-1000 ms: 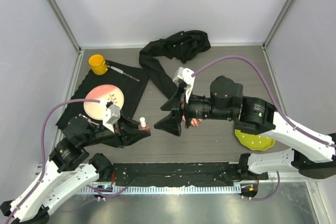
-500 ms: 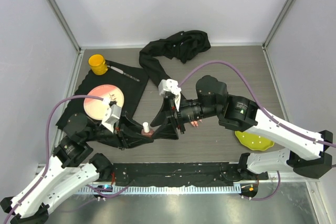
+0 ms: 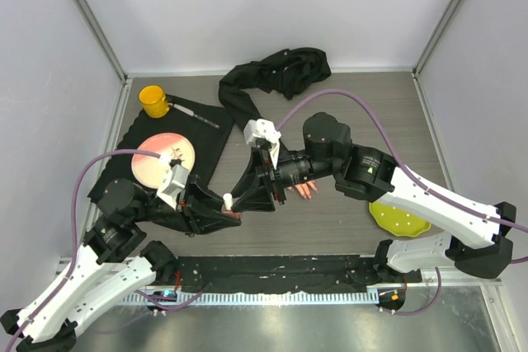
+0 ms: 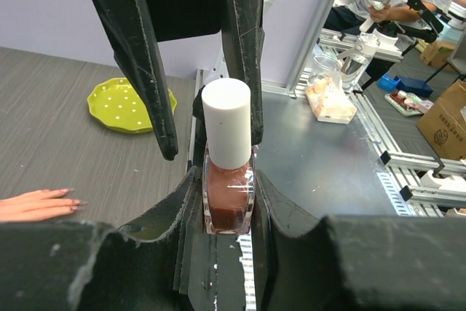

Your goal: Paint the nails

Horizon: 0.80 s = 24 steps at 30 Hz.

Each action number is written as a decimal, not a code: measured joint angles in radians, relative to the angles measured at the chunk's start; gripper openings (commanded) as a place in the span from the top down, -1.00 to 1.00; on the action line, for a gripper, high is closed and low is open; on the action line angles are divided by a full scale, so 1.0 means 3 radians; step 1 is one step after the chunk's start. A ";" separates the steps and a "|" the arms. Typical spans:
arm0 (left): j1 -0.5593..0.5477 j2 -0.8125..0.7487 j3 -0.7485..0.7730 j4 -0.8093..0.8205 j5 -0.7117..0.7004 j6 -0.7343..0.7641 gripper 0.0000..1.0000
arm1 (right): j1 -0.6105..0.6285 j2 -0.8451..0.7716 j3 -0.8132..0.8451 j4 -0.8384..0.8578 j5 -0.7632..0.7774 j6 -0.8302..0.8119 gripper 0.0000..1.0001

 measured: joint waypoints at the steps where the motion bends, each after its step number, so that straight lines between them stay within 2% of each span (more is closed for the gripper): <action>1: 0.0000 0.0000 0.0000 0.0000 0.0001 0.0000 1.00 | -0.0008 0.0009 0.0000 0.0014 -0.0020 0.0004 0.13; 17: 0.0000 0.0022 0.0000 0.0023 0.0058 -0.0001 1.00 | -0.0085 0.0141 0.0000 0.0262 -0.0369 0.0112 0.13; 19: 0.0000 0.0022 0.0000 0.0023 0.0062 -0.0001 1.00 | -0.0085 0.0158 0.0001 0.0285 -0.0394 0.0125 0.26; 23: 0.0000 0.0022 0.0000 0.0020 0.0057 -0.0001 1.00 | -0.0092 0.0177 0.0001 0.0341 -0.0465 0.0163 0.98; 24: 0.0000 0.0018 0.0001 0.0019 0.0048 -0.0010 1.00 | -0.0092 0.0181 0.0001 0.0350 -0.0476 0.0160 0.98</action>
